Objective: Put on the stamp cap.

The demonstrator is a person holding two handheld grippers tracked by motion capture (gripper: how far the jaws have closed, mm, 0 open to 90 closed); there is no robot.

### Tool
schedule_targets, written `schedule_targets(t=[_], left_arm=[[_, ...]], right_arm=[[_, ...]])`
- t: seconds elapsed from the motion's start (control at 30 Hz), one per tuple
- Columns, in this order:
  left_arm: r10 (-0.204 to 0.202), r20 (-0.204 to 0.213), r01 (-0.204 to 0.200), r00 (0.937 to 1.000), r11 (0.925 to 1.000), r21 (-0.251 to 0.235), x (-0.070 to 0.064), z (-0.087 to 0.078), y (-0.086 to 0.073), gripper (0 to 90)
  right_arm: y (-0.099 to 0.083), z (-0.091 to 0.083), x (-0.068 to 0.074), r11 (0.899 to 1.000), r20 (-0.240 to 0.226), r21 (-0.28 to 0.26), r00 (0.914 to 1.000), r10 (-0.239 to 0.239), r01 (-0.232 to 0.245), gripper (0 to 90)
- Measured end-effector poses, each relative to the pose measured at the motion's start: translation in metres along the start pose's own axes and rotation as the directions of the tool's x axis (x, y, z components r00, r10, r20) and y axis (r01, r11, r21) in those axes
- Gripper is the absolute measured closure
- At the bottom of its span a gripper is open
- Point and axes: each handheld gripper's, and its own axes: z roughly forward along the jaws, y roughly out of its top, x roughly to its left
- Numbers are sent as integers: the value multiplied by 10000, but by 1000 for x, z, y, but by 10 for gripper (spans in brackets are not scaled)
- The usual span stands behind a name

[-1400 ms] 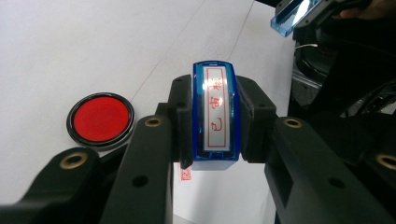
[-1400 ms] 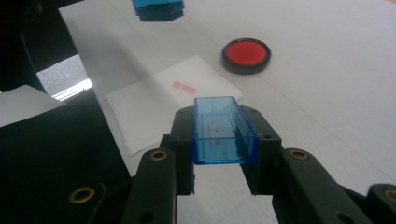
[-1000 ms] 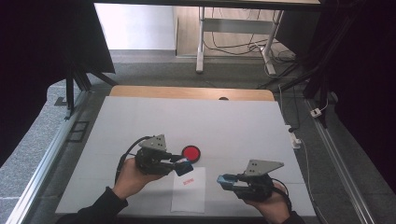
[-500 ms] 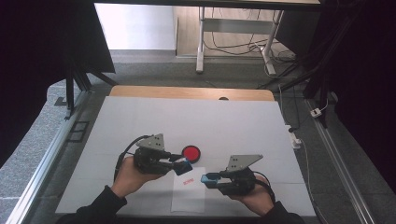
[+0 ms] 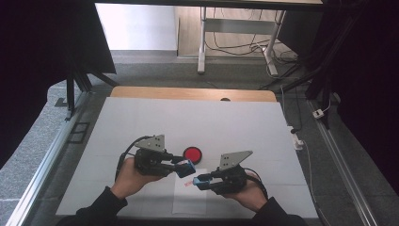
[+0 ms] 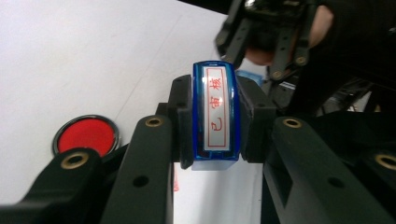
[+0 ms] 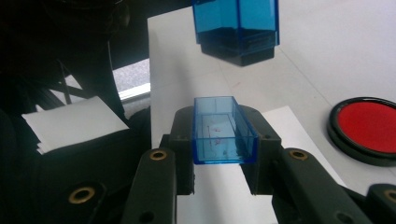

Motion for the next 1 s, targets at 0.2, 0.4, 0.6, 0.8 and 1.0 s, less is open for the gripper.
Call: schedule_targets(t=[0.2, 0.4, 0.6, 0.8, 1.0], left_arm=[[169, 211, -169, 9996, 9999, 0, -2, 2, 1, 701], [246, 302, -245, 9992, 9997, -39, -2, 2, 1, 701], [489, 480, -486, 9976, 9988, -79, -4, 3, 2, 701], [838, 601, -834, 9947, 9965, -91, -5, 4, 1, 701], [986, 820, -973, 9917, 9951, -192, -6, 4, 1, 701]], right_arm=[[3, 8, -6, 9999, -448, -66, 9990, 73, -76, 689], [4, 16, -11, 9996, -759, -232, 9970, -159, 141, 689], [5, 21, -16, 9989, -1255, -419, 9918, -239, 188, 689], [7, 24, -15, 9979, -1572, -527, 9865, -458, 379, 689], [8, 24, -14, 9971, -1663, -556, 9842, -612, 526, 689]])
